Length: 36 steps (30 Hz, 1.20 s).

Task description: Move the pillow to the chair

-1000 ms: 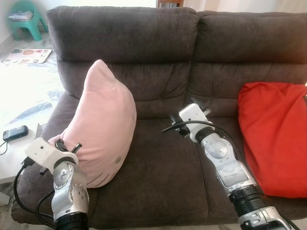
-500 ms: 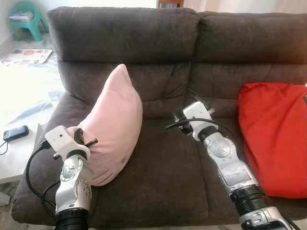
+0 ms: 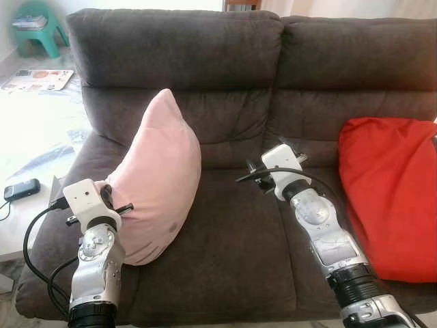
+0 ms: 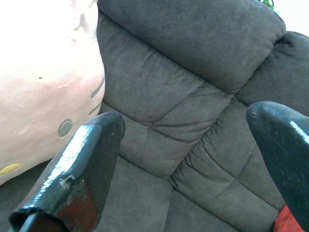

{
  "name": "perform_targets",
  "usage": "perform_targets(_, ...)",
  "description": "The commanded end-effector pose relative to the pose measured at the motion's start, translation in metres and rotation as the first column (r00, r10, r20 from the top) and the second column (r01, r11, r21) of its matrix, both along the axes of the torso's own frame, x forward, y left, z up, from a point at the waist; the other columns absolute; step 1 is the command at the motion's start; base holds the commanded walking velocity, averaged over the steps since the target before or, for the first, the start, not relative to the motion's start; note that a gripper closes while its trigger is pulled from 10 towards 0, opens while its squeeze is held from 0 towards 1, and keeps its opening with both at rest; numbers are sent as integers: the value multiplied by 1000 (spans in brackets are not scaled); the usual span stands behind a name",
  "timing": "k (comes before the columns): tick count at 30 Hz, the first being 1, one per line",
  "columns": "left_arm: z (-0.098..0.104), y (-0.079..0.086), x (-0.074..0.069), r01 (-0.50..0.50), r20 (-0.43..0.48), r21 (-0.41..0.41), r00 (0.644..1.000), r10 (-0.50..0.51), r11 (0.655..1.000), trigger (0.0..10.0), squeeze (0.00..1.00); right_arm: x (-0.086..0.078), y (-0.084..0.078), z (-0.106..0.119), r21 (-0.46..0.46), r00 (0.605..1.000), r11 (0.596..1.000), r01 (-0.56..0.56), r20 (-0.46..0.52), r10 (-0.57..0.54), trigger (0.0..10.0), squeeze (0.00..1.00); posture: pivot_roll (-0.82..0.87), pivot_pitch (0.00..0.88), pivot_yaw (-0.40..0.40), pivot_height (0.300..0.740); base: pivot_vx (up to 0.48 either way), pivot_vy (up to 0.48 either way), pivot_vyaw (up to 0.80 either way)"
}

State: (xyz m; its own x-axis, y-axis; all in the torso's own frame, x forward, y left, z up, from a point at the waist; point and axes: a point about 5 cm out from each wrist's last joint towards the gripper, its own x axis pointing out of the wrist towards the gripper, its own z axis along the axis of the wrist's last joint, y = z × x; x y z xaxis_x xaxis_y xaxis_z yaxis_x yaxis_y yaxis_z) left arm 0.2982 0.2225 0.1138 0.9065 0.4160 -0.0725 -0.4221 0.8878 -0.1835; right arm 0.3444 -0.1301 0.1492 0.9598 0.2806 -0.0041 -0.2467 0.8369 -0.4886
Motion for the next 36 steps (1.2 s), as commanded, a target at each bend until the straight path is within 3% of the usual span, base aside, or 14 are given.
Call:
perform_targets(1, 14, 4, 0, -32, 60, 44, 998, 29, 999, 10000, 863, 1, -3, 3, 19, 1000, 1000, 13, 8, -13, 10000, 0, 35, 74, -38, 740, 0, 0, 0)
perform_targets(2, 15, 4, 0, -34, 66, 44, 997, 31, 998, 10000, 863, 1, -3, 3, 18, 1000, 1000, 14, 8, -14, 10000, 0, 35, 74, -38, 740, 0, 0, 0)
perform_targets(3, 19, 6, 1, -49, 81, 42, 996, 45, 998, 10000, 937, 1, -3, 3, 17, 1000, 1000, 15, 7, -15, 10000, 0, 35, 74, -39, 740, 0, 0, 0)
perform_targets(9, 32, 9, 2, -77, 136, 33, 988, 72, 997, 10000, 941, 1, -2, 3, 16, 1000, 1000, 13, 8, -13, 10000, 0, 39, 73, -40, 740, 0, 0, 0)
perform_targets(10, 35, 9, 2, -79, 145, 32, 987, 74, 996, 10000, 1000, 1, -1, 4, 17, 1000, 1000, 12, 8, -12, 10000, 0, 39, 73, -40, 740, 0, 0, 0)
perform_targets(25, 56, 9, 3, -97, 225, 25, 970, 89, 995, 10000, 1000, 1, -1, 4, 18, 1000, 1000, 14, 13, -15, 10000, 0, 37, 72, -40, 740, 0, 0, 0)
perform_targets(29, 56, 0, 4, -20, 211, 99, 977, -1, 995, 10000, 984, 2, -1, 4, 18, 1000, 1000, 17, 14, -17, 10000, 0, 40, 70, -39, 740, 0, 0, 0)
perform_targets(30, 55, -6, 4, 16, 199, 155, 979, -47, 988, 10000, 0, 2, -1, 4, 21, 1000, 1000, 18, 17, -19, 10000, 0, 42, 67, -37, 740, 0, 0, 0)
perform_targets(32, 50, -17, 3, 100, 150, 285, 978, -148, 953, 10000, 0, 1, -1, 4, 48, 999, 999, 20, 32, -21, 10000, 0, 43, 62, -35, 740, 0, 0, 0)
perform_targets(36, 50, -17, 3, 100, 150, 285, 978, -148, 953, 10000, 0, 1, -1, 4, 48, 999, 999, 20, 32, -21, 10000, 0, 43, 62, -35, 740, 0, 0, 0)
